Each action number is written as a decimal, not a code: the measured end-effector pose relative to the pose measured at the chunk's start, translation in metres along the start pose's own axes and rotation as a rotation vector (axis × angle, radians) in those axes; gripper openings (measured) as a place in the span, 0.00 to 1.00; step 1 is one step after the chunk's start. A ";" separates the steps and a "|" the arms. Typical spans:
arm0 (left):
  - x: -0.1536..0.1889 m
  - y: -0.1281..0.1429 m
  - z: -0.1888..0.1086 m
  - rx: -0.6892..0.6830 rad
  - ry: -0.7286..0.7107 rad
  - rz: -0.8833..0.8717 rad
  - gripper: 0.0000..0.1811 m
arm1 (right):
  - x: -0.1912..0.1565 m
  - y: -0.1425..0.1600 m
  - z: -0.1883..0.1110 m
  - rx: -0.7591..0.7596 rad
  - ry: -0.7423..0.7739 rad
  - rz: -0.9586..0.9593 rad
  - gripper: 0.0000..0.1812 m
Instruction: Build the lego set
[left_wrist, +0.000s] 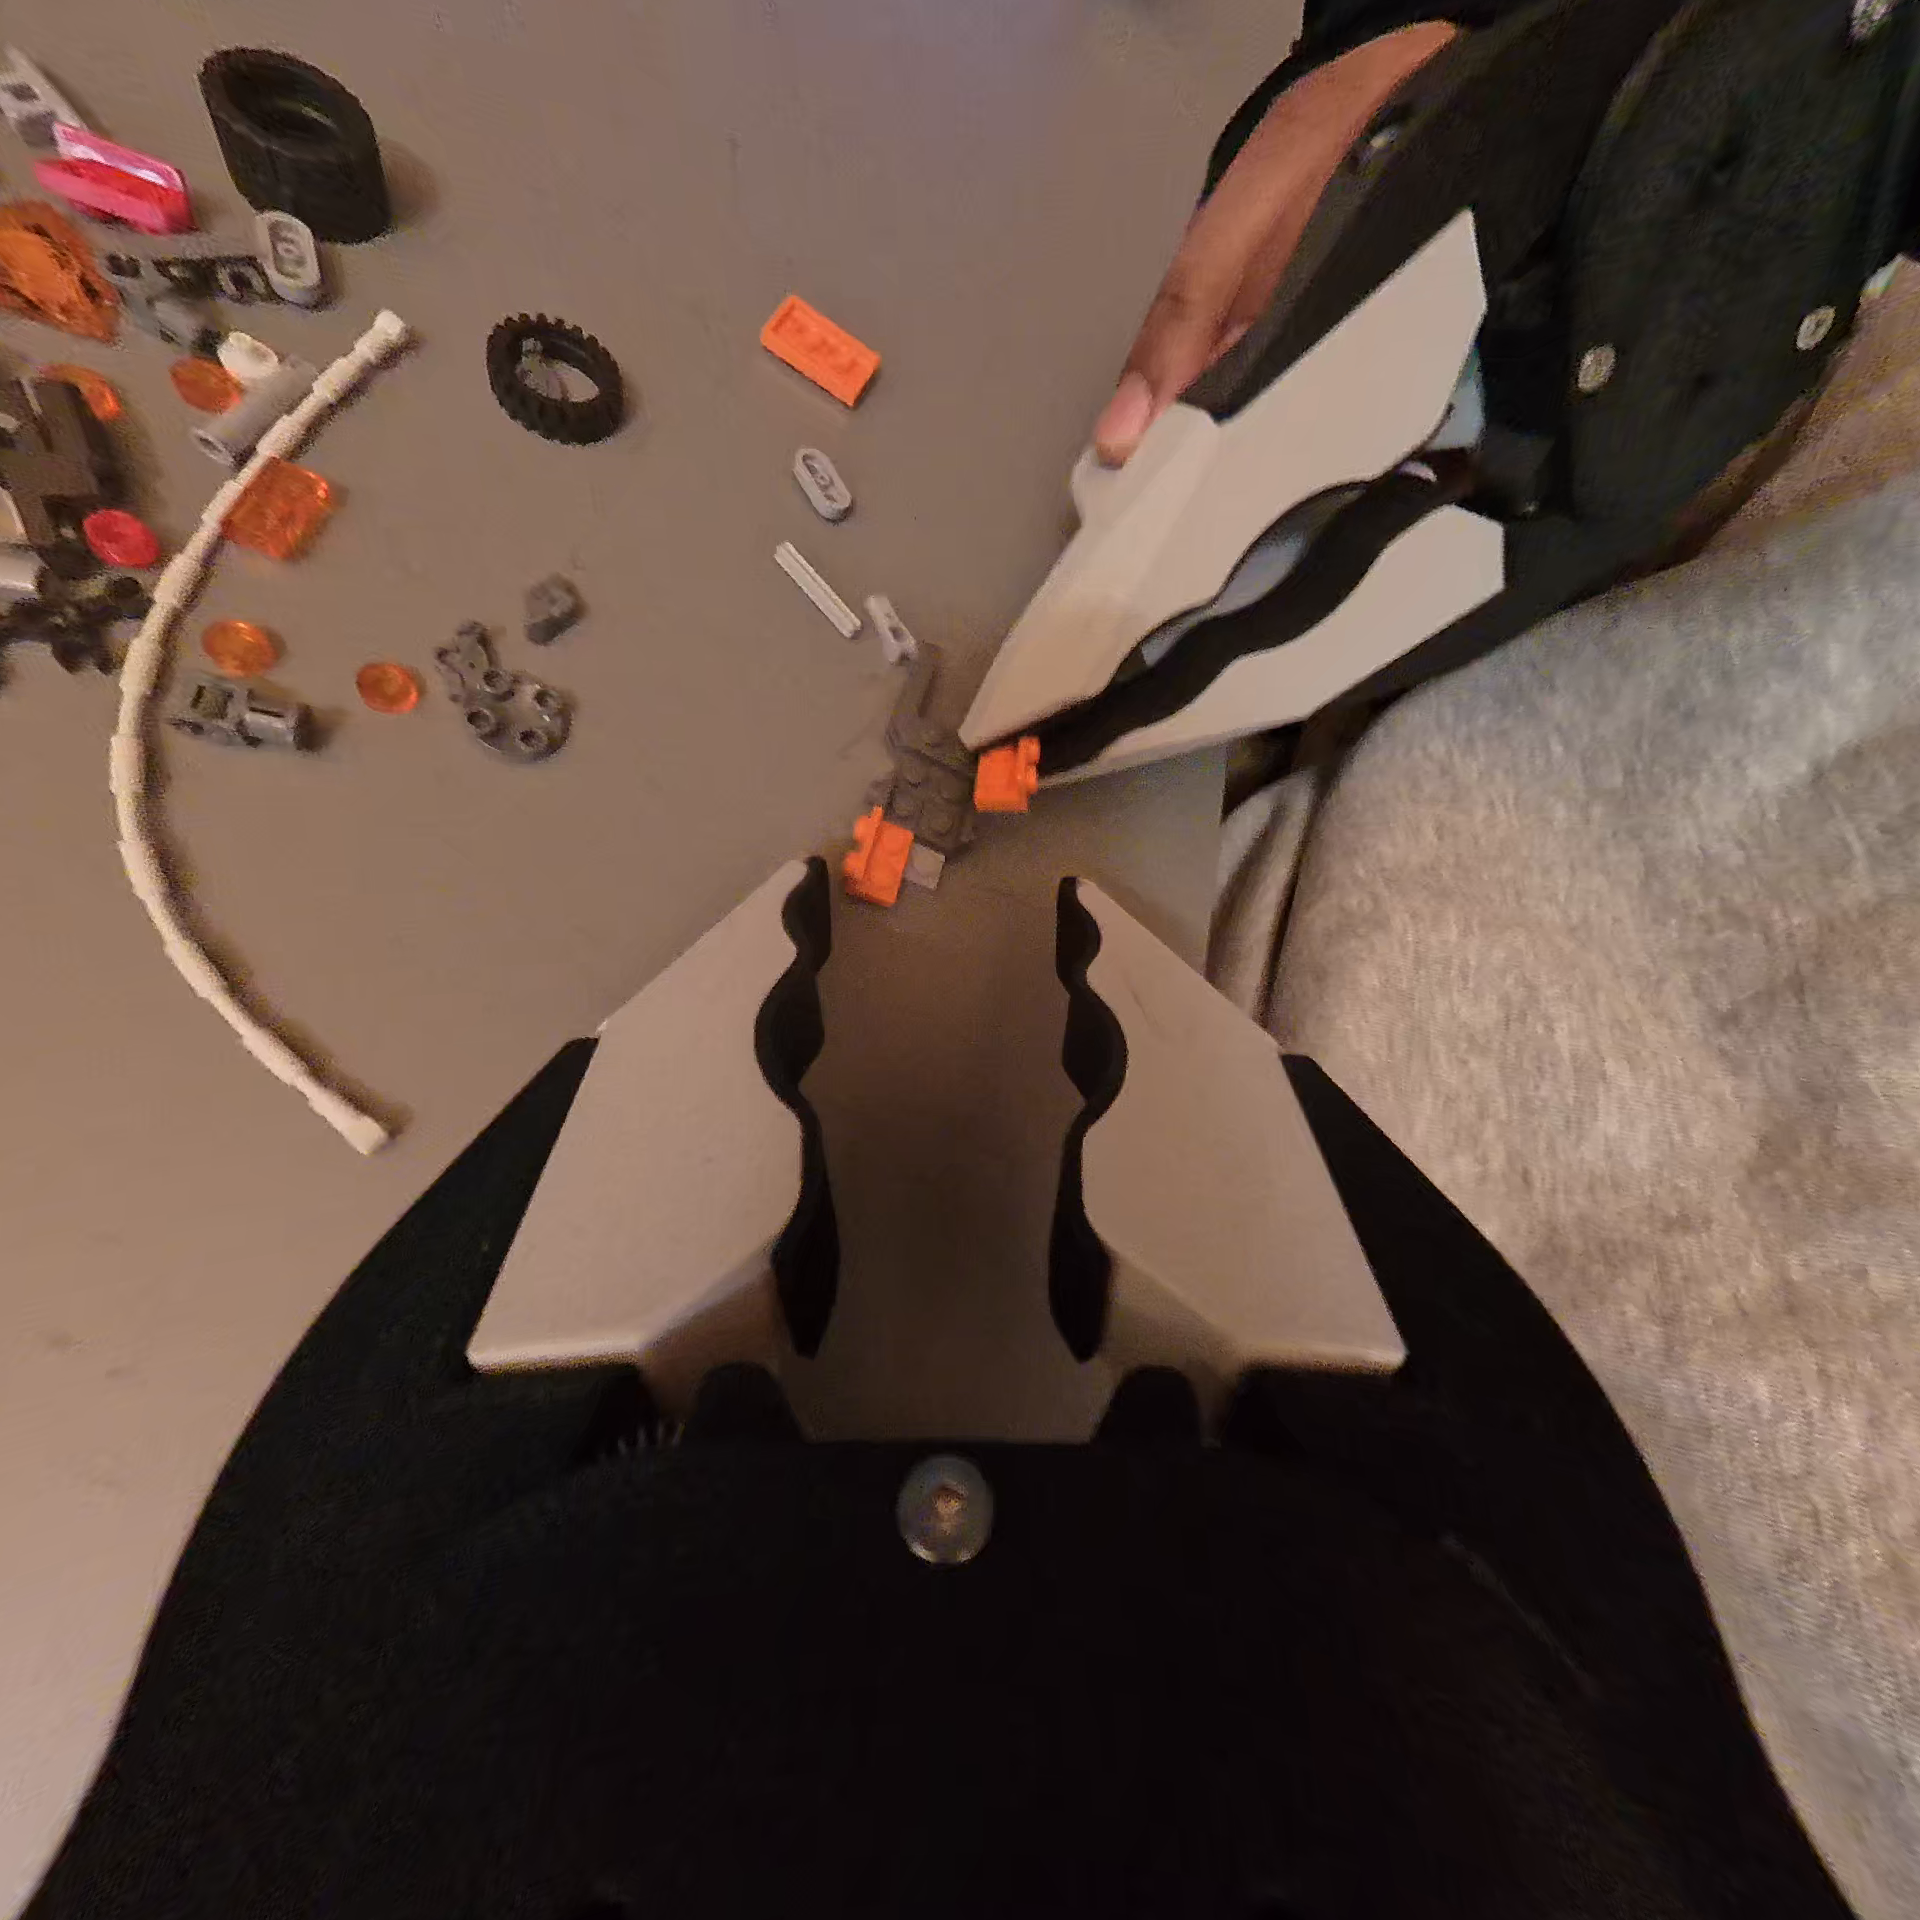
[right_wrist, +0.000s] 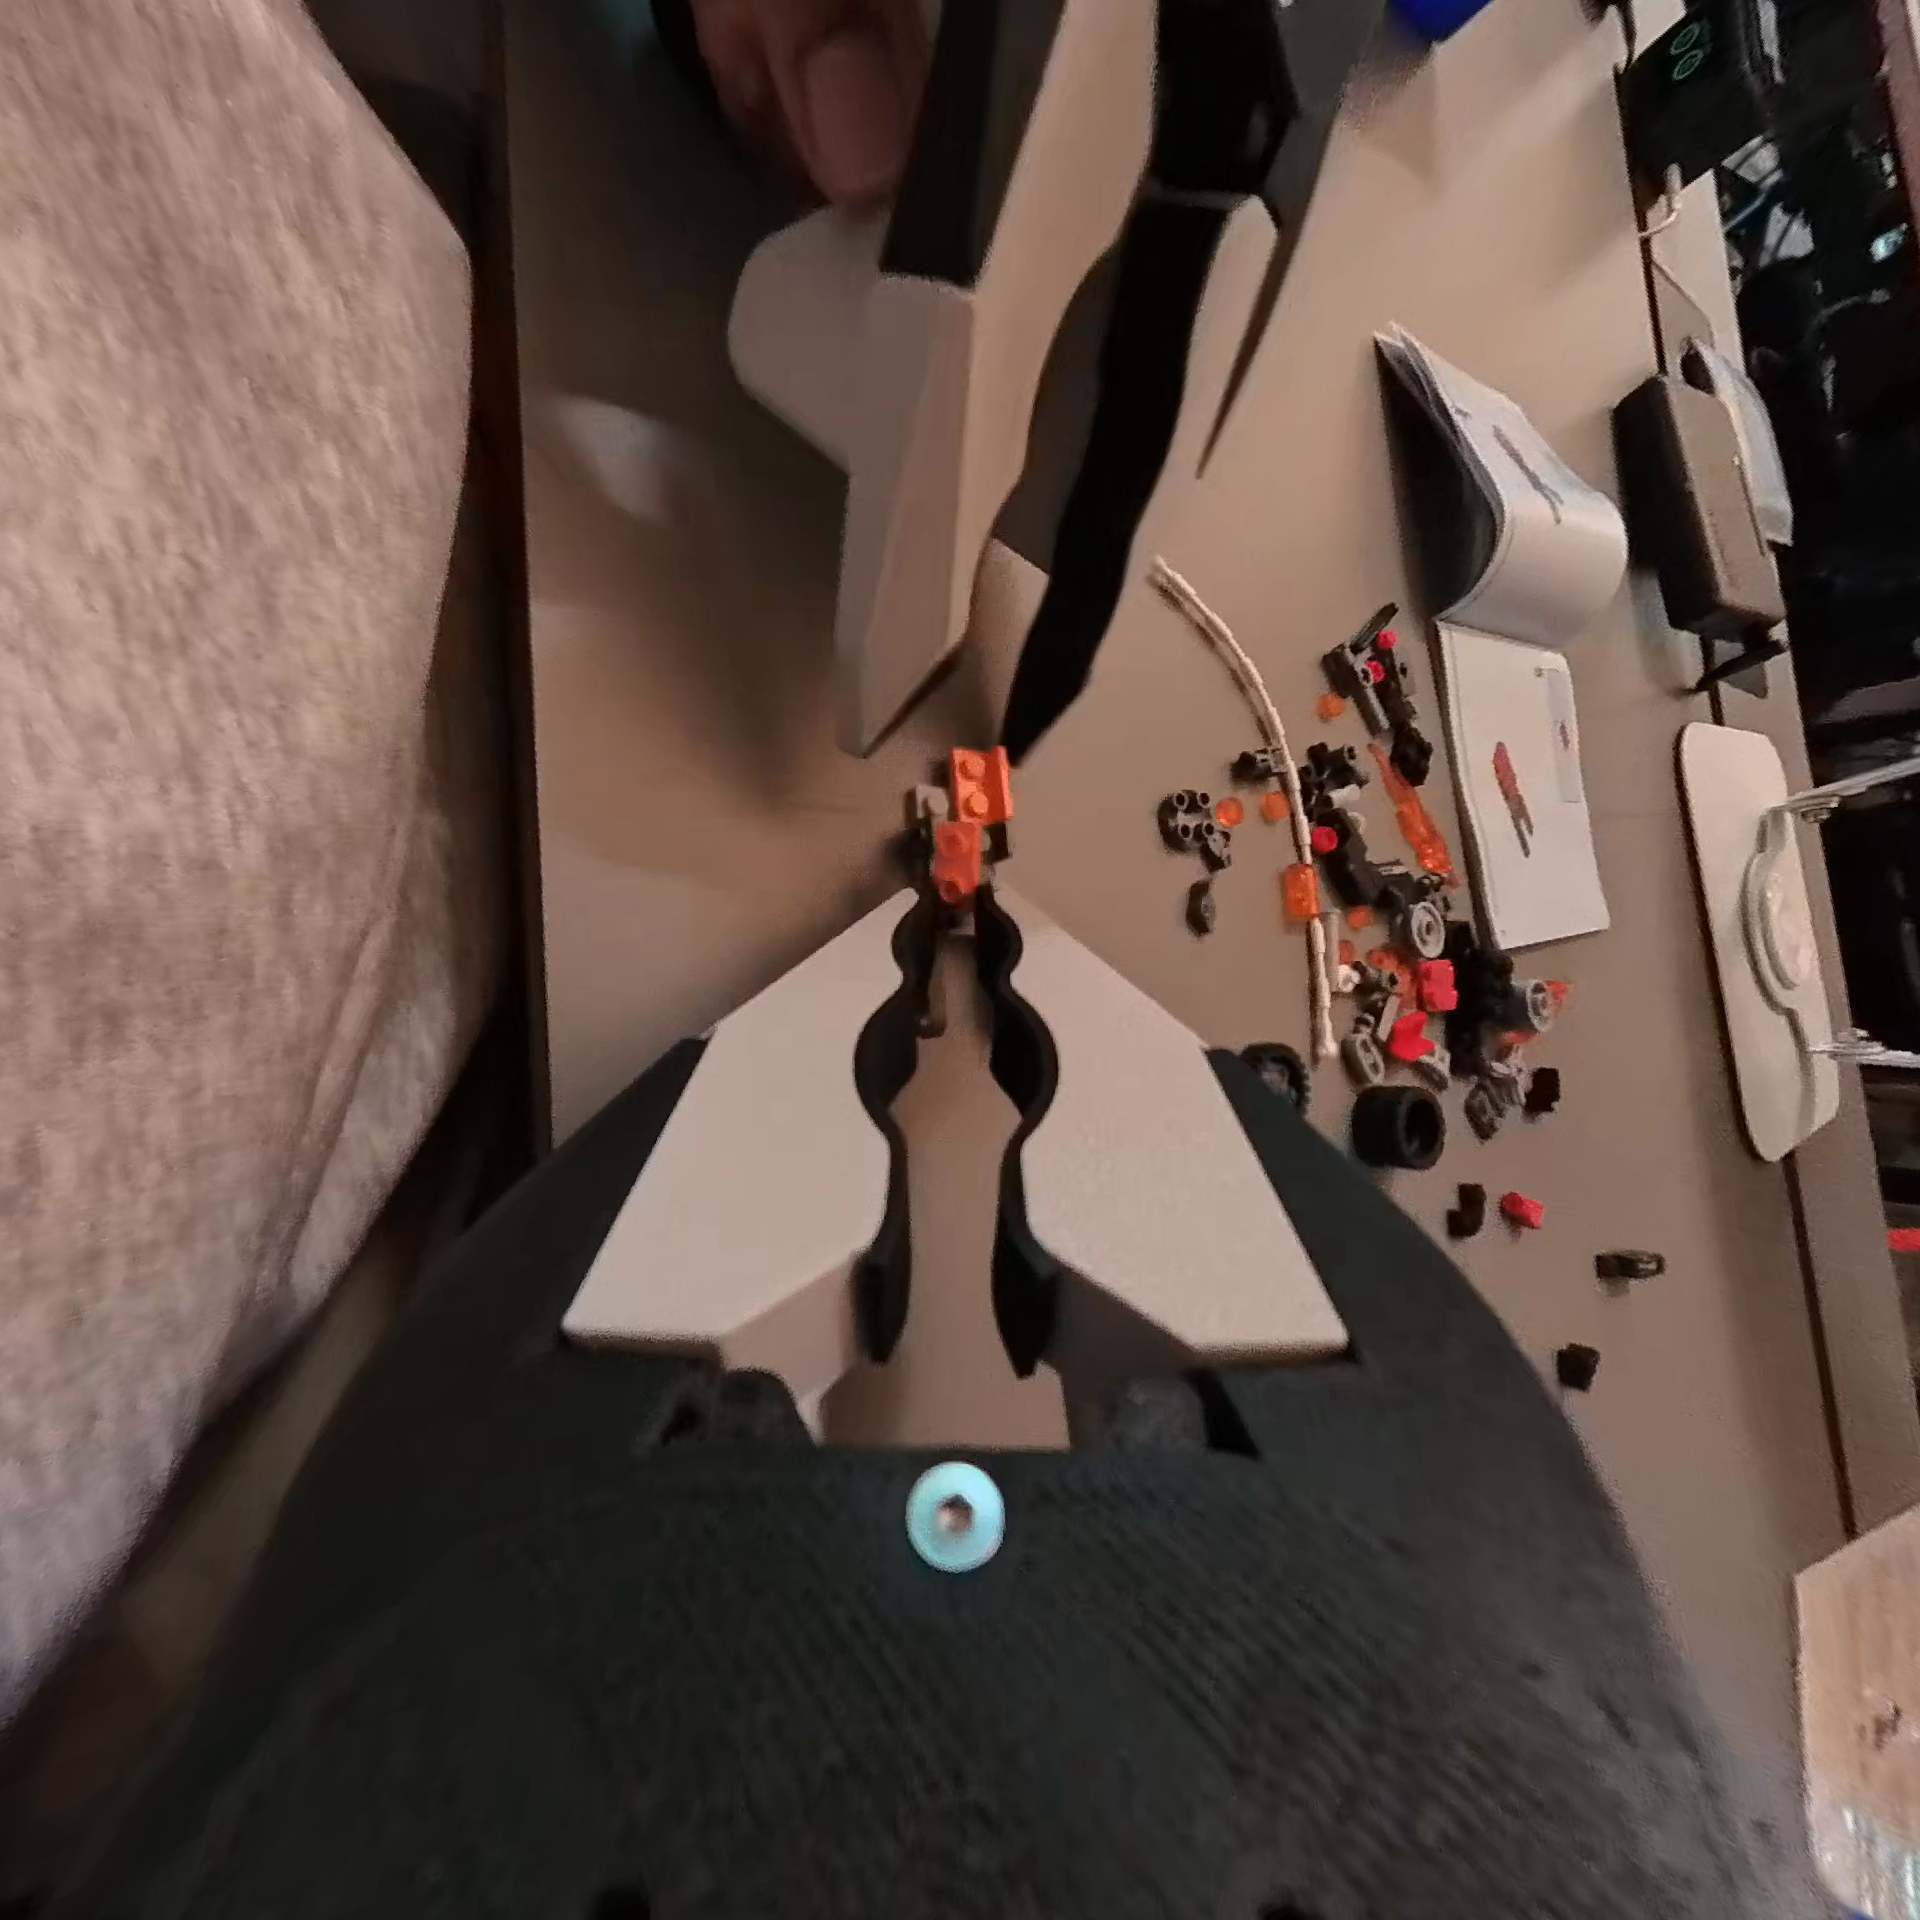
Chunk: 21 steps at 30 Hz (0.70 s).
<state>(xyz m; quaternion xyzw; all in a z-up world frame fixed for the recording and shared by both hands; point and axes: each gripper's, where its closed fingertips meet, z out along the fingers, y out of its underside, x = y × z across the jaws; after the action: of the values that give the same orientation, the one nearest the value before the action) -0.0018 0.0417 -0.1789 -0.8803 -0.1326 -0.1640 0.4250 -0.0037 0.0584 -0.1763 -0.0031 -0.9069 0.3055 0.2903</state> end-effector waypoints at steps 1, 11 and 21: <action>0.003 0.002 0.000 -0.001 0.011 -0.005 0.23 | 0.001 0.002 -0.001 -0.008 0.001 0.003 0.03; 0.036 0.008 -0.001 0.023 0.094 0.029 0.21 | 0.017 0.012 -0.011 -0.016 0.076 -0.001 0.03; 0.012 -0.005 0.004 0.082 0.006 -0.120 0.25 | -0.010 0.028 -0.018 -0.069 0.010 -0.168 0.03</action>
<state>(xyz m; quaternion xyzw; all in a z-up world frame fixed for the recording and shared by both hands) 0.0082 0.0489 -0.1728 -0.8522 -0.1907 -0.1862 0.4503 0.0090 0.0890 -0.1850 0.0614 -0.9125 0.2486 0.3190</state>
